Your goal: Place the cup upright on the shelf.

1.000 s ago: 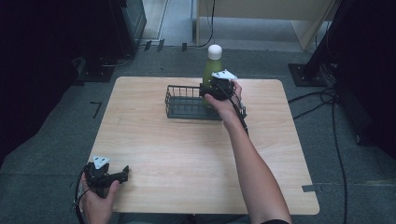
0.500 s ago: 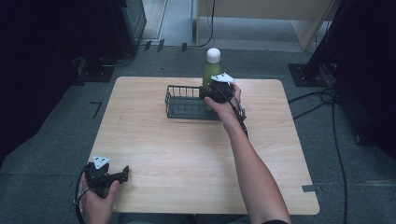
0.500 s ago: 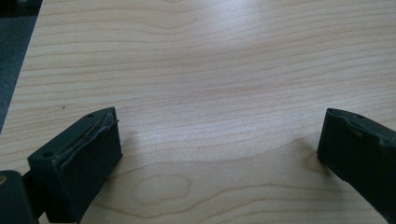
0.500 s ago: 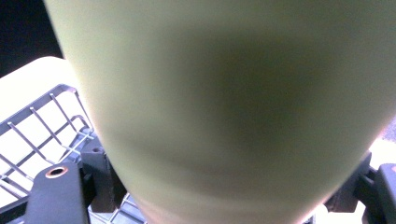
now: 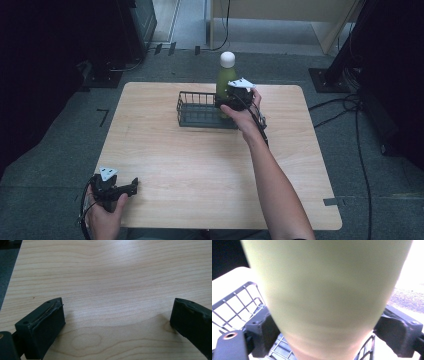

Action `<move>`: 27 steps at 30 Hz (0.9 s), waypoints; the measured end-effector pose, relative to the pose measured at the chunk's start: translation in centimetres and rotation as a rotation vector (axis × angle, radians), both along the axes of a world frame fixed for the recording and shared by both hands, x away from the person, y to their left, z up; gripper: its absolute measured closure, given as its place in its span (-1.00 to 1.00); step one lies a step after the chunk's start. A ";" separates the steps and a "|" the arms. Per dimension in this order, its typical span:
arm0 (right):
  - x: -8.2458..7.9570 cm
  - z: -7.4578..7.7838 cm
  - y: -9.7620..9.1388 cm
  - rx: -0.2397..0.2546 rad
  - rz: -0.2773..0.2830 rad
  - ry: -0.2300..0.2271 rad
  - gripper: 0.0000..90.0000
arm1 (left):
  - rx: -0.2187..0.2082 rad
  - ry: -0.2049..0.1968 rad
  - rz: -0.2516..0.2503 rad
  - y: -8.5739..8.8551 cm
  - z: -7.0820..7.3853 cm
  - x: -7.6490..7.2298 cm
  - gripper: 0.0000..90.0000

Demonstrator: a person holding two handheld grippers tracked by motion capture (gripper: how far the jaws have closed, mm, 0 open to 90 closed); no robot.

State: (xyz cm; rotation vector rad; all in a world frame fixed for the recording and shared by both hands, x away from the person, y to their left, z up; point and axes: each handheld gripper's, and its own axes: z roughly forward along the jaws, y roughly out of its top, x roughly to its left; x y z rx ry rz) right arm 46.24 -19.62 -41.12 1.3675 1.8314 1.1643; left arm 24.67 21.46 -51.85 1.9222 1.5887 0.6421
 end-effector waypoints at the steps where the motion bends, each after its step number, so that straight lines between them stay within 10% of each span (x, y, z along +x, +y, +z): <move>1: -0.1 0.1 -0.1 0.007 -0.001 0.004 -0.88 | -0.002 -0.002 0.002 0.0 0.0 0.0 -1.00; 27: -6.5 0.1 -5.0 0.034 0.034 -0.029 -1.00 | -0.002 -0.002 0.002 0.0 0.0 0.0 -1.00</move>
